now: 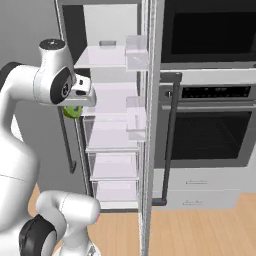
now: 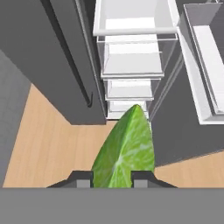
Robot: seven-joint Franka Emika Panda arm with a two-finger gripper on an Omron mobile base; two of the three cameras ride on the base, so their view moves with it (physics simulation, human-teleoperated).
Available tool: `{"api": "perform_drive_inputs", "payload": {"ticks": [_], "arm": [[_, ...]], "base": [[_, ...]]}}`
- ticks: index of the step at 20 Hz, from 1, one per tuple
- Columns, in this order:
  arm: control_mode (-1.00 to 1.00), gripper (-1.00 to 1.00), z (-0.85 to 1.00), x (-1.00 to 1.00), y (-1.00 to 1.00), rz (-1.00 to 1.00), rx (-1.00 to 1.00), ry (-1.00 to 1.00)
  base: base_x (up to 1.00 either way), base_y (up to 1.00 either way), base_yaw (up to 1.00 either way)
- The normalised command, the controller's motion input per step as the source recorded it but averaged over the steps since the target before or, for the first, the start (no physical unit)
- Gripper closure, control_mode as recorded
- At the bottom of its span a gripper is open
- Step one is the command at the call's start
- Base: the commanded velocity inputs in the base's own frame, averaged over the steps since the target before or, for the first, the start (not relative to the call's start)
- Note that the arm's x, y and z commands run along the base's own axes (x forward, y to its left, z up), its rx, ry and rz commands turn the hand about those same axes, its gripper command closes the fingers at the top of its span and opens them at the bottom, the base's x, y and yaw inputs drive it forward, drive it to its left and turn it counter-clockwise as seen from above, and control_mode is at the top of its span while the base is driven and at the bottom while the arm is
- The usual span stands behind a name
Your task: Grab a lemon wedge from the fridge and one ice cube from the ice bowl, and put them in the glass of lemonade.
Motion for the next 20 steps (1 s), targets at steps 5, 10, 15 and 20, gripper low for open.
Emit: {"api": "perform_drive_inputs", "payload": {"ticks": [5, 10, 15, 20], "arm": [[1.0, 1.0, 0.0, 0.0, 0.0, 0.0, 0.0, 0.0], [1.0, 1.0, 0.0, 0.0, 0.0, 0.0, 0.0, 0.0], [1.0, 1.0, 0.0, 0.0, 0.0, 0.0, 0.0, 0.0], [1.0, 1.0, 0.0, 0.0, 0.0, 0.0, 0.0, 0.0]], "base": [[-0.85, -0.25, -0.52], [-0.01, -0.82, -0.68], [0.28, -0.99, -0.43], [1.0, -0.75, -0.01]]}}
